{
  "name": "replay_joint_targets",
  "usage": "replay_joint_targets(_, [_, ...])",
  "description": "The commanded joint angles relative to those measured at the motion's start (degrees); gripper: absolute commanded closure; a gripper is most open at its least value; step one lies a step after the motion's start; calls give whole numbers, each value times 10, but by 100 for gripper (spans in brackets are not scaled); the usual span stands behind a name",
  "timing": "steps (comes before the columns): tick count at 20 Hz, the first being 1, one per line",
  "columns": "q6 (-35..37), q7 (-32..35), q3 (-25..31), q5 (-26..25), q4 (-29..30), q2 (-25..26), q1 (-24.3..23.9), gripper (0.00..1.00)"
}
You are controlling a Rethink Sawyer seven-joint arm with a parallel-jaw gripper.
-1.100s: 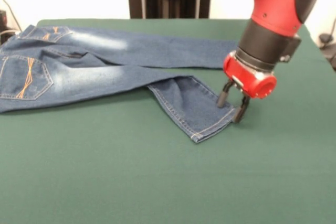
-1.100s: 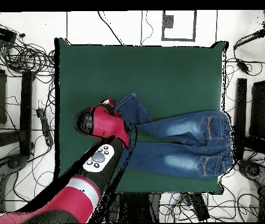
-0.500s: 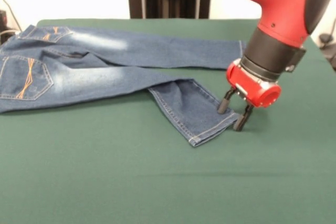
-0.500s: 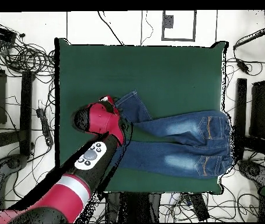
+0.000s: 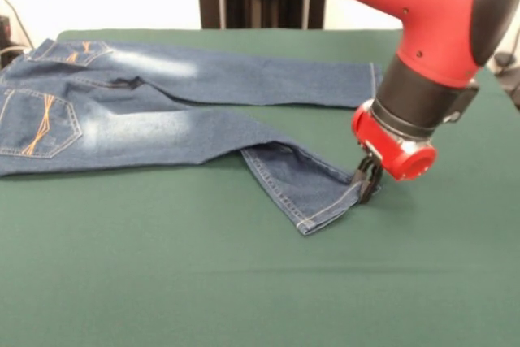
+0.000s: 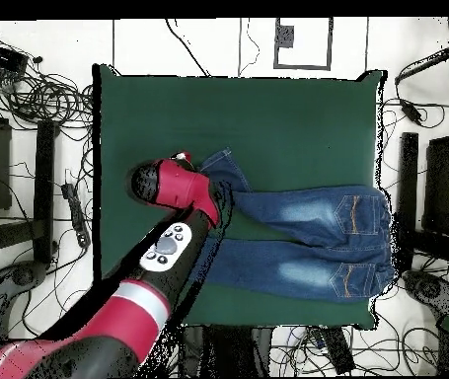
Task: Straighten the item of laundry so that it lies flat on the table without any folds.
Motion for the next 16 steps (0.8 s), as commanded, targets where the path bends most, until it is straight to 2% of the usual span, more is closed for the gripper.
replay_joint_targets(1, [96,-64,246,-8,-15,65,-58,100])
replay_joint_targets(5, [165,-136,282,-45,-11,42,-91,100])
replay_joint_targets(10, [281,-264,346,-110,-11,13,-156,100])
replay_joint_targets(13, [349,-339,401,-150,-23,15,-202,100])
replay_joint_targets(16, [455,-426,472,-176,-39,35,-252,100])
